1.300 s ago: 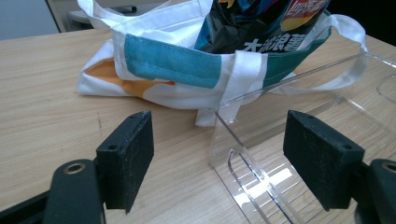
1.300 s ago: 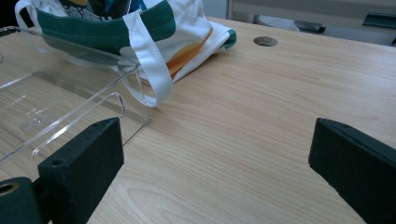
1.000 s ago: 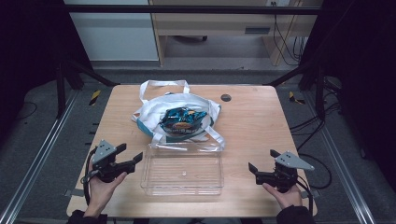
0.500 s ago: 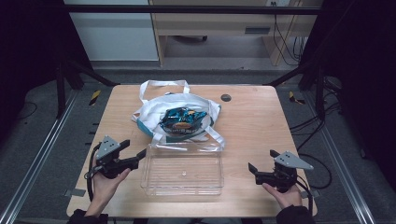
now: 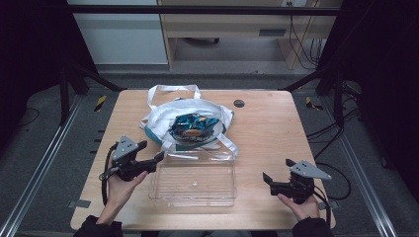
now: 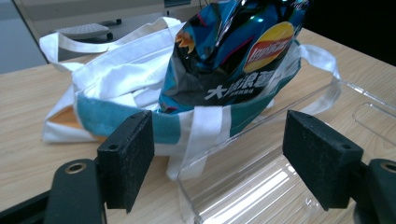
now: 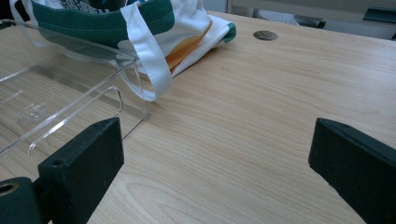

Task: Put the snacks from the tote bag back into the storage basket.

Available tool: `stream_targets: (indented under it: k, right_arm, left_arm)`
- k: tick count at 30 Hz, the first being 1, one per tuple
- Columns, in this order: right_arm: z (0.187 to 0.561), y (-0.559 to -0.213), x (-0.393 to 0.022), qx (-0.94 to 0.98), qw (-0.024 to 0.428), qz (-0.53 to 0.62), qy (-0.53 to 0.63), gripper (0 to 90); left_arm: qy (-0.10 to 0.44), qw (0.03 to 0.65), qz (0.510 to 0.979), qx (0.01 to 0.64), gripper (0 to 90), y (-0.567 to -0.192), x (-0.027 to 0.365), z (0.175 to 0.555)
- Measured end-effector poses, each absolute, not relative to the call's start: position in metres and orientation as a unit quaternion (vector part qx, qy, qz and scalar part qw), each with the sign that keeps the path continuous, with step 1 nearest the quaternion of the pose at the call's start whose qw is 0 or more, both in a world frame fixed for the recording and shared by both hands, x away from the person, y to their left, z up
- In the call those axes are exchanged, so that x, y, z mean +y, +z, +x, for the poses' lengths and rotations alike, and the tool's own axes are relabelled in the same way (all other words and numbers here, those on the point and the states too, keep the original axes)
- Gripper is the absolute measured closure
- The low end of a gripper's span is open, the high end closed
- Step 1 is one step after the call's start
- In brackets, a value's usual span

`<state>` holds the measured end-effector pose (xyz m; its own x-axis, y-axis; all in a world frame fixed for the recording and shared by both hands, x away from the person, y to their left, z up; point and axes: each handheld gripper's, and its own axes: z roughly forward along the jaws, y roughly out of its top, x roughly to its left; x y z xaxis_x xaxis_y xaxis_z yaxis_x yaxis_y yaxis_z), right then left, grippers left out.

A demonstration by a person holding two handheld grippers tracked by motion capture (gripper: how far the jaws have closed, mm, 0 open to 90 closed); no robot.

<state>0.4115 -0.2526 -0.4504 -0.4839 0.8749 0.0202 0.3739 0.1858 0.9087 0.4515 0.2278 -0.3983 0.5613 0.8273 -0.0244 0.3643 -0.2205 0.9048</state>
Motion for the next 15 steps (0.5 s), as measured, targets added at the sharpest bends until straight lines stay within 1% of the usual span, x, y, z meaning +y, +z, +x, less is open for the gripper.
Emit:
stream_targets:
  k: [15]
  right_arm:
    - [0.411,-0.450,-0.253,0.722,0.267,0.432,0.470,3.7]
  left_arm:
    - [0.243,0.485,0.747,0.384,25.5,-0.387,0.199,0.466]
